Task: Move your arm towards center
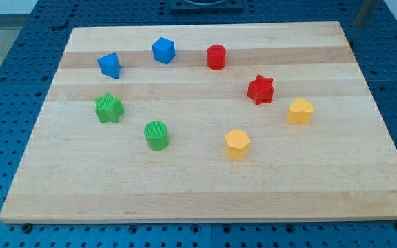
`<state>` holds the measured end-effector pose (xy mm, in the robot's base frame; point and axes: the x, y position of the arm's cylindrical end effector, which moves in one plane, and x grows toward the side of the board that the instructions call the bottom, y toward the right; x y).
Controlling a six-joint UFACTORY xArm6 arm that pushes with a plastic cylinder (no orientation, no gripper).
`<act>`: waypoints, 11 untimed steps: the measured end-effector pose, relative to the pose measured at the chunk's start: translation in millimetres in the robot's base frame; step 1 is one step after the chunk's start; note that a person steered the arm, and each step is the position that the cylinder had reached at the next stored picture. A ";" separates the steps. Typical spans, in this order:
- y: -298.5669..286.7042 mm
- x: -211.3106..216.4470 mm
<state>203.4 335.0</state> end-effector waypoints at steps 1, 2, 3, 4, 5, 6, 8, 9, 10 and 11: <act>-2.5 5.4; -2.0 5.4; -2.0 5.4; -1.5 28.1; -5.2 71.2; -26.6 78.6; -84.7 124.9; -103.7 116.6; -103.7 114.5; -91.4 91.4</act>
<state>294.7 243.6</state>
